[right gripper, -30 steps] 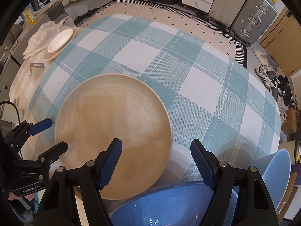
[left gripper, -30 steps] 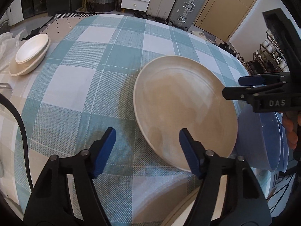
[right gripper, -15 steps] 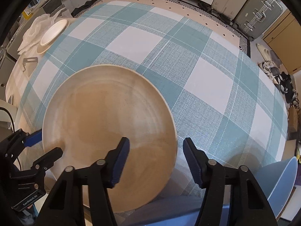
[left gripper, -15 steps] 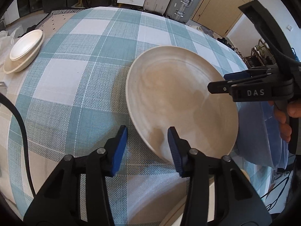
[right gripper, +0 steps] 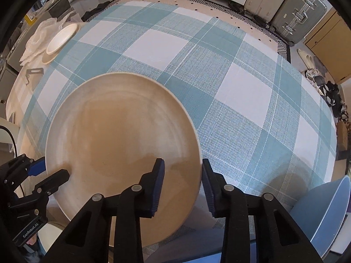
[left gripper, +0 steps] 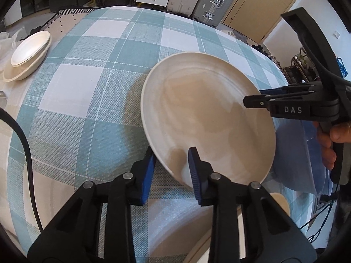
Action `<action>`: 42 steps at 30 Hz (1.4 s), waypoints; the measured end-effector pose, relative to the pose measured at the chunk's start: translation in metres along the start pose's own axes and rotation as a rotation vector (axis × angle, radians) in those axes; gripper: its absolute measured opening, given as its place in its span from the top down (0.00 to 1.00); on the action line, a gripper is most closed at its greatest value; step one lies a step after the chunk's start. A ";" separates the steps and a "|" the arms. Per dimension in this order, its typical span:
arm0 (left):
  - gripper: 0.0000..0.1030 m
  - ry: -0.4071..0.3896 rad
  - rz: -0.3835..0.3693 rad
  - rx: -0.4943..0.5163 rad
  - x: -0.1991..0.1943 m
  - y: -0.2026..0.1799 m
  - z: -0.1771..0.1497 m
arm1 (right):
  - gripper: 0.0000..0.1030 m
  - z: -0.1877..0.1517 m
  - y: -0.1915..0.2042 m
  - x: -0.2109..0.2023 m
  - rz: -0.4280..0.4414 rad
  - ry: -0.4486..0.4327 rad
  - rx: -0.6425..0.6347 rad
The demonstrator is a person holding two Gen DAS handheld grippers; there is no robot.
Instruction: Organize plates and bowls
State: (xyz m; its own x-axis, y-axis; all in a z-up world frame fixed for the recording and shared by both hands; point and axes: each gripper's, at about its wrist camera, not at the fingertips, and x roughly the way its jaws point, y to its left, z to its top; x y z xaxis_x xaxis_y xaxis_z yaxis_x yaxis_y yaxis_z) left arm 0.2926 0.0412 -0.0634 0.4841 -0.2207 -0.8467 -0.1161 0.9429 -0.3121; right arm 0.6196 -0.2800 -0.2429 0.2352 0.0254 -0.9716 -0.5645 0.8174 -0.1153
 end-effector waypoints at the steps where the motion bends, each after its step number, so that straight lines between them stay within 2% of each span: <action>1: 0.75 -0.002 0.002 -0.002 -0.001 0.001 0.001 | 0.70 -0.001 0.000 -0.001 0.001 -0.004 0.001; 11: 0.75 -0.048 0.009 -0.005 -0.019 0.004 0.003 | 0.73 -0.003 0.007 -0.020 -0.016 -0.057 -0.009; 26: 0.75 -0.132 0.027 -0.015 -0.075 0.005 -0.003 | 0.73 -0.014 0.031 -0.069 -0.003 -0.153 -0.023; 42: 0.75 -0.210 0.023 0.042 -0.155 -0.024 -0.036 | 0.73 -0.067 0.049 -0.143 -0.020 -0.257 -0.012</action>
State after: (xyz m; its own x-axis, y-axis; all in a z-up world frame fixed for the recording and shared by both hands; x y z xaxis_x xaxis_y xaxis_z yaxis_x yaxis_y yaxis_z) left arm 0.1896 0.0441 0.0599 0.6522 -0.1468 -0.7437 -0.0945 0.9577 -0.2719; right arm 0.5056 -0.2821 -0.1239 0.4384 0.1559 -0.8851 -0.5667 0.8124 -0.1376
